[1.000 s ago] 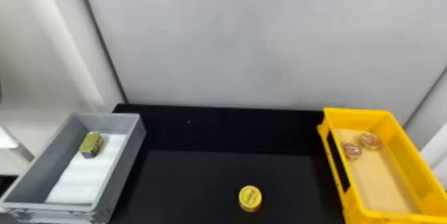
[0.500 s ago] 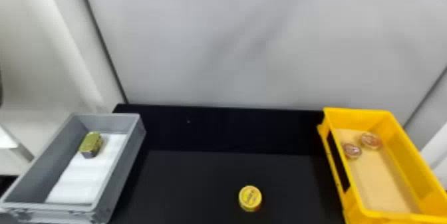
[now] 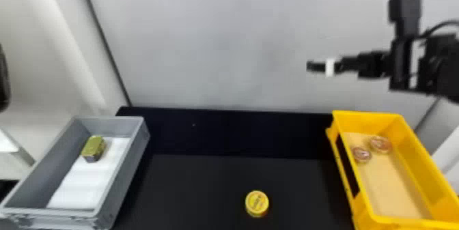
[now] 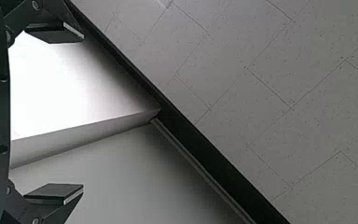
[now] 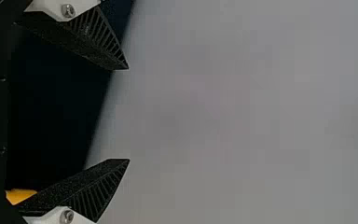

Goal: Pick up the round yellow can and place it in the yellow rectangular box

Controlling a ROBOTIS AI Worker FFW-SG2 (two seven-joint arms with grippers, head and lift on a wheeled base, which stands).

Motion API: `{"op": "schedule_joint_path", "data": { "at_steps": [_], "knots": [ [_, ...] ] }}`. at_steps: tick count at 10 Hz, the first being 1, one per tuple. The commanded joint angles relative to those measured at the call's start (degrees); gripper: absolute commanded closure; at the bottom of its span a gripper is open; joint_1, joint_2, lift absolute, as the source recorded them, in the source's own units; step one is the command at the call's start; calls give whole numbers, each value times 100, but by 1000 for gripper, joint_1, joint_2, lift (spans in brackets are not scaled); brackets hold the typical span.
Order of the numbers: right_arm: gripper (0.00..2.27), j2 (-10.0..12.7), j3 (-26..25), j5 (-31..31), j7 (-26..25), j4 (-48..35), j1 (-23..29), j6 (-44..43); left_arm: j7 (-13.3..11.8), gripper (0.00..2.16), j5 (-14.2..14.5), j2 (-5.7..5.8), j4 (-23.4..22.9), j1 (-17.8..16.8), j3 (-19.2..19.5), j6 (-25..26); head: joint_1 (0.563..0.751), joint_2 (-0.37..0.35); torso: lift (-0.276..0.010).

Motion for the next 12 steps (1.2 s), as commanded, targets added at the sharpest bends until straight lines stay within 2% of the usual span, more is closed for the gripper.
{"op": "schedule_joint_path", "data": {
  "at_steps": [1, 2, 3, 4, 5, 9, 12],
  "knots": [
    [70, 148, 313, 722, 1257, 644, 316, -214, 6, 142, 18, -97, 48, -62, -64, -13, 663, 54, -10],
    [73, 297, 480, 1284, 1934, 960, 334, -320, 14, 142, 27, -132, 84, -62, -64, -39, 663, 54, -10],
    [73, 447, 576, 1759, 2365, 1154, 395, -460, 41, 142, 27, -176, 101, -62, -64, -65, 663, 54, -10],
    [73, 526, 673, 1847, 2540, 1382, 457, -601, 41, 142, 27, -211, 128, -62, -64, -92, 663, 54, -10],
    [73, 631, 752, 2225, 2848, 1611, 527, -742, 50, 142, 35, -246, 145, -45, -64, -101, 663, 54, -10],
    [78, 1018, 1183, 2744, 3050, 2560, 562, -1269, 85, 142, 62, -317, 233, 8, -55, -206, 663, 54, -10],
    [78, 1132, 1711, 3201, 3314, 3246, 475, -1990, 94, 142, 79, -317, 242, 43, -47, -241, 663, 54, -10]
  ]
}}
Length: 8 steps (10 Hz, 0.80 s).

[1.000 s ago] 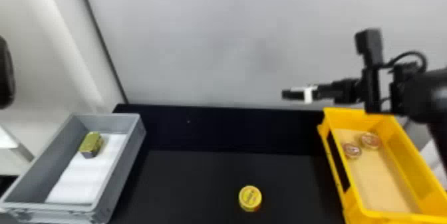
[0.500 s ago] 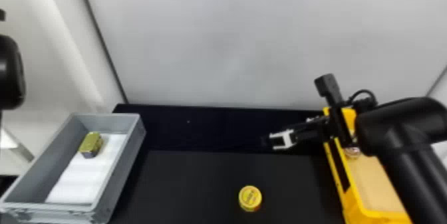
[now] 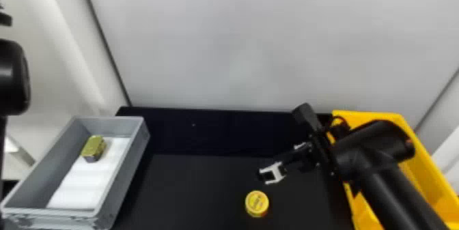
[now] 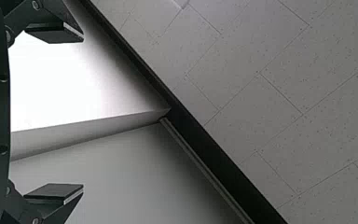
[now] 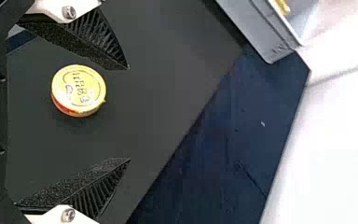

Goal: Pick up the round yellow can and place it in the yellow rectangular box

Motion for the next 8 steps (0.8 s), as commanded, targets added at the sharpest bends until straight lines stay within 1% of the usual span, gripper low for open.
{"op": "schedule_joint_path", "data": {
  "at_steps": [1, 3, 5, 8],
  "knots": [
    [78, 35, 483, 227, 84, 412, -69, -616, 1, 142, 6, 1, 0, 16, 7, -26, 663, 54, -10],
    [88, -62, 967, 570, 207, 483, -105, -1144, 1, 142, 15, 1, 0, 7, -19, -26, 663, 54, -10],
    [98, -88, 1248, 798, 322, 544, -52, -1540, 10, 142, 15, -8, 0, -19, -28, -26, 663, 54, -10],
    [98, -176, 1547, 816, 489, 544, -26, -1610, 1, 142, 24, 1, 9, -63, -81, -8, 663, 54, -10]
  ]
}}
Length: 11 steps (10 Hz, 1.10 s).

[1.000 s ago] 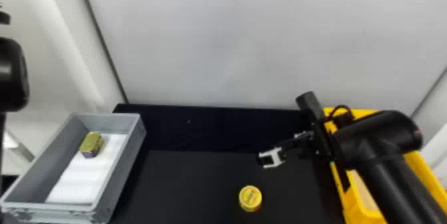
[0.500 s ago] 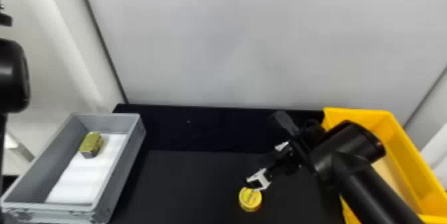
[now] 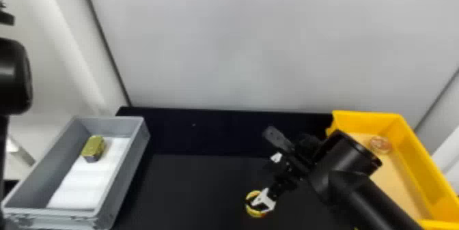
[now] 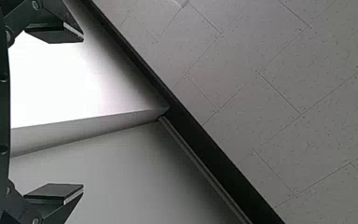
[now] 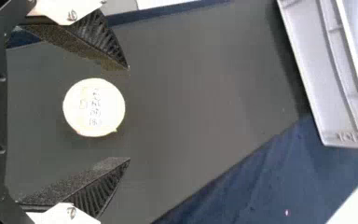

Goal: Pick up the round yellow can and place it in the yellow rectangular box

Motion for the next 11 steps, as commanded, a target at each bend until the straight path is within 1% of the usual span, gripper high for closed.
{"op": "schedule_joint_path", "data": {
  "at_steps": [1, 2, 6, 11],
  "knots": [
    [98, -78, 191, -9, 65, 17, 27, -18, 0, 142, 1, 1, 3, -25, -24, 9, 663, 54, -10],
    [98, -105, 270, -35, 82, 53, 27, -45, 0, 142, 1, 1, 3, -34, -42, 9, 663, 54, -10],
    [102, -122, 270, -70, 65, 351, 9, -264, 9, 142, 1, -25, 12, -52, -68, 0, 663, 54, -10],
    [105, -61, 156, -79, -58, 729, -44, -572, 35, 142, -8, -52, 30, -52, -77, -62, 663, 54, -10]
  ]
}}
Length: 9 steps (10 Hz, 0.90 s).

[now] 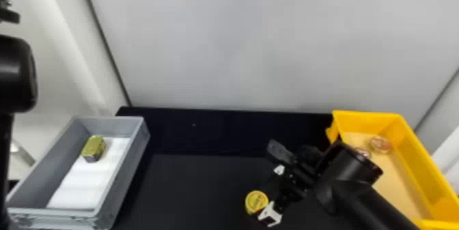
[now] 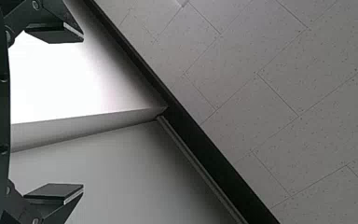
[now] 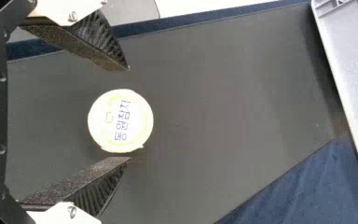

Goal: Pick up the round yellow can and place it in the yellow rectangular box

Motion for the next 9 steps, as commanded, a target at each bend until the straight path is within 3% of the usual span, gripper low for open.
{"op": "schedule_joint_path", "data": {
  "at_steps": [1, 9],
  "knots": [
    [107, 42, -52, -25, -51, 149, -13, -131, 6, 142, -6, -10, 10, 0, 1, -35, 663, 54, -10],
    [116, 95, -175, -60, -341, 623, -66, -456, 14, 142, -6, -27, 28, -9, -34, -79, 663, 54, -10]
  ]
}}
